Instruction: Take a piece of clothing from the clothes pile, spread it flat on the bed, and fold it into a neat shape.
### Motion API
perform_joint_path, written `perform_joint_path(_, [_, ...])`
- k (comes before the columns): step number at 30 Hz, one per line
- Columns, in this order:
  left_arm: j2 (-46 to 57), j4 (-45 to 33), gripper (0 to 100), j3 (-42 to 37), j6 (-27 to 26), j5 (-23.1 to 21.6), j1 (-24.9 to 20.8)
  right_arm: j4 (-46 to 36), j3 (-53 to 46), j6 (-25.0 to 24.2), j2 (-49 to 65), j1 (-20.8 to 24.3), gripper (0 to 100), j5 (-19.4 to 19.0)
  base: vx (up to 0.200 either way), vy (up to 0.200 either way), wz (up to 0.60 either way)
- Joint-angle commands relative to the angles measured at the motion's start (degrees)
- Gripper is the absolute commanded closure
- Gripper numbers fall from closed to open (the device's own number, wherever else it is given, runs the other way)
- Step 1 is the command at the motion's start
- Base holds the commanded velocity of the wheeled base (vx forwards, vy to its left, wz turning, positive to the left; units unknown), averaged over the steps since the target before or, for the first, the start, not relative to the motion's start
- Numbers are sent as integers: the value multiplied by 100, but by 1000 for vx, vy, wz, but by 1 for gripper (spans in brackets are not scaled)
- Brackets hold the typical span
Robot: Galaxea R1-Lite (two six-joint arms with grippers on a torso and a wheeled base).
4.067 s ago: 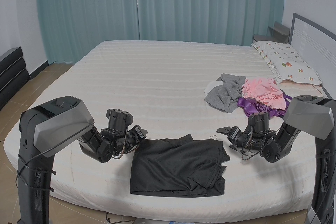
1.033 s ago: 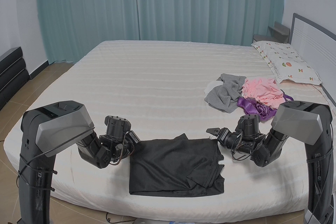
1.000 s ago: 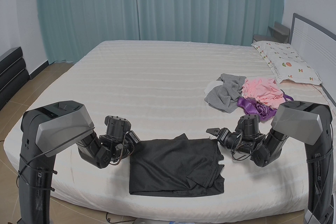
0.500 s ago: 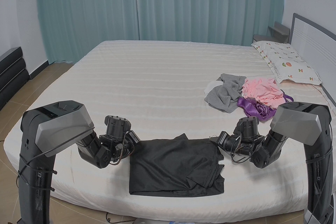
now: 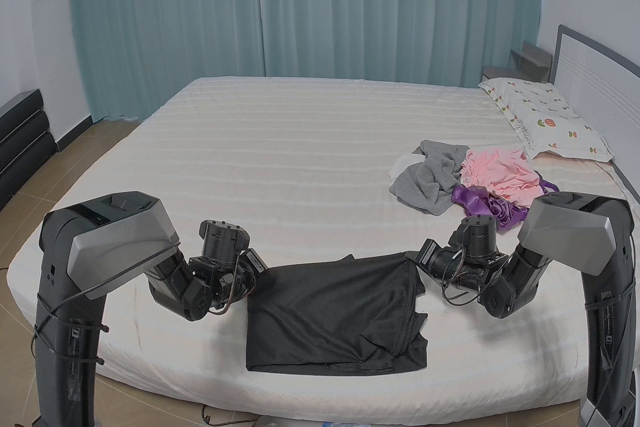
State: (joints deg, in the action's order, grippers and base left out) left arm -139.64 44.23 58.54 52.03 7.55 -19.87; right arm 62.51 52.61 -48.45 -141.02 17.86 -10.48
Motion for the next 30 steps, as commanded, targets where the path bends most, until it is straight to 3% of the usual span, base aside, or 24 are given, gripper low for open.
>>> perform_joint_path(1, [-19, 7, 100, 0, -9, 1, 1, 42, 21, 2, 4, -72, 100, 11, 0, 0, 0])
perform_joint_path(15, [-19, 7, 100, 0, -17, -25, 1, 59, 205, 37, -303, -46, 100, 169, 0, 0, 0])
perform_joint_path(16, [-19, 7, 0, 0, -17, -25, 1, 59, 205, 37, -303, -46, 100, 169, 0, 0, 0])
perform_joint_path(17, [-10, -2, 0, 0, -9, -34, 1, 59, 205, 37, -286, -28, 100, 169, 0, 0, 0])
perform_joint_path(18, [-10, -2, 0, 0, -9, -34, 1, 59, 205, 37, -286, -28, 0, 169, 0, 0, 0])
perform_joint_path(25, [51, 7, 0, -88, 27, -51, 10, 420, -199, -16, 40, -72, 0, 117, 0, 0, 0])
perform_joint_path(30, [702, 183, 0, -783, 9, -69, 1, 674, -1034, -121, 725, -72, 0, 82, 0, 0, 0])
